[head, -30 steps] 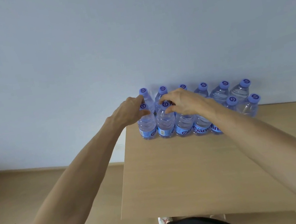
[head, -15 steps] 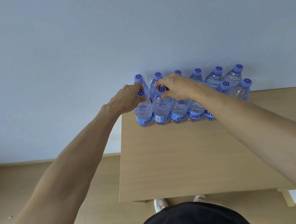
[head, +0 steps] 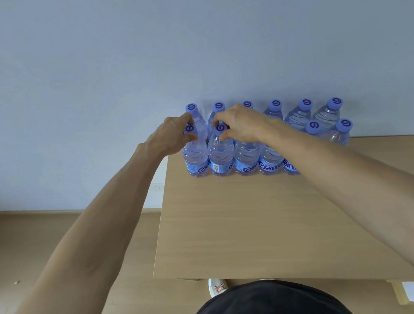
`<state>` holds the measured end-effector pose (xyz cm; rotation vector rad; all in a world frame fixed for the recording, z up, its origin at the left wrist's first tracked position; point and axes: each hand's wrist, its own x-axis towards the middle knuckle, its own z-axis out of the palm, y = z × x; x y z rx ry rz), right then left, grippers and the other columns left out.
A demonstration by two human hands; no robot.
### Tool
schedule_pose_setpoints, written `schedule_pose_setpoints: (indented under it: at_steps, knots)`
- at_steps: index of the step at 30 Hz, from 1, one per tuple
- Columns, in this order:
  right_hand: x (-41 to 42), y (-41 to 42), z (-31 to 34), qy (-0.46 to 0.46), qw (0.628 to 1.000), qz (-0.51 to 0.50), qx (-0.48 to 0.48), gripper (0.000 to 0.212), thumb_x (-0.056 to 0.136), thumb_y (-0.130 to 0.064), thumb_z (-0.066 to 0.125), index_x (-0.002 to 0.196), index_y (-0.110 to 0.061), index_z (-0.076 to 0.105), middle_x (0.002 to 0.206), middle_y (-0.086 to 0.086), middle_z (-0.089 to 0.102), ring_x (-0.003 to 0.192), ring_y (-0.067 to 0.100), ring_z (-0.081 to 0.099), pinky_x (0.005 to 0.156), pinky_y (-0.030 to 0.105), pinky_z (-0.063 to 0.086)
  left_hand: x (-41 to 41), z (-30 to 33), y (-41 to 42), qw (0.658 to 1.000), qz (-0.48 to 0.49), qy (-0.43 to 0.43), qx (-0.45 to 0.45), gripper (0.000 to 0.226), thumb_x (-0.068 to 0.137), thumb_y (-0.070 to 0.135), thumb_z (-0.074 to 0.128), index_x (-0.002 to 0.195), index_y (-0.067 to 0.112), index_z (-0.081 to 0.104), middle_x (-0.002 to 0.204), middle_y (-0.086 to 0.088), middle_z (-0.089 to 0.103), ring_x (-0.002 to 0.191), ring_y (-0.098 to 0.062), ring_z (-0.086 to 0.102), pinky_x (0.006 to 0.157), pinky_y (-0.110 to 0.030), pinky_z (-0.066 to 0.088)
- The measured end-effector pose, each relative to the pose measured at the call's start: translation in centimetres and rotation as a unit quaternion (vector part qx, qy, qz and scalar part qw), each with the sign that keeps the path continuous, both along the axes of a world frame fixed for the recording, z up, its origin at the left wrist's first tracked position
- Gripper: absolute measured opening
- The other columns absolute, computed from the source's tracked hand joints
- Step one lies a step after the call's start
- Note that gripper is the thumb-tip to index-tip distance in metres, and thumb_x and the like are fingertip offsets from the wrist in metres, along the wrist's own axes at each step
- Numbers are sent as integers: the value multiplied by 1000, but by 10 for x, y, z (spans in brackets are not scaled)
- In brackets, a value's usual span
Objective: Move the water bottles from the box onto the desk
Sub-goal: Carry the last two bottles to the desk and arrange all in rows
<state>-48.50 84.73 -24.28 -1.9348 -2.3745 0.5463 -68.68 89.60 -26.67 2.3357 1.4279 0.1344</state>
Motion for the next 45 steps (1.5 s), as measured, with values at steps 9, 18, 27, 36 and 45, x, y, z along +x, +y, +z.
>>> schedule_pose_setpoints:
  at_steps: [9,18,27,36,45]
  knots:
    - [2,5,-7,-17,1000,5,21,41,92,-32,64,125,-10,55,116,16,59,101,33,59,72,33,41,7,-3,-6,999,45,-19,-1,27,91,24,62,115,14,52,90,-1,50,85,-27,48,71,-33,37]
    - [1,3,-11,-8,999,-6,34,38,91,-32,64,122,-10,56,114,15,61,99,33,60,72,34,43,5,0,-1,1000,18,-2,-2,25,92,22,60,114,15,53,93,-1,51,86,-28,49,70,-33,38]
    - [-2,1,-7,13,999,-21,22,45,89,-33,68,126,-12,55,119,13,59,101,30,60,76,34,45,-3,-1,1,998,-60,-4,21,19,94,22,58,111,15,54,101,-6,59,88,-29,52,74,-39,45]
    - [0,-3,-12,11,999,-25,34,42,90,-34,66,125,-14,54,114,12,61,97,29,59,79,37,49,-1,-2,2,1000,-24,11,15,25,94,28,57,115,17,49,111,-9,61,89,-26,51,73,-38,44]
    - [59,-23,6,88,989,-82,85,36,91,-41,63,117,-17,63,99,-1,63,92,20,60,81,32,48,21,19,-3,986,-90,-79,112,43,86,44,66,119,20,55,107,0,59,99,-20,53,81,-34,46]
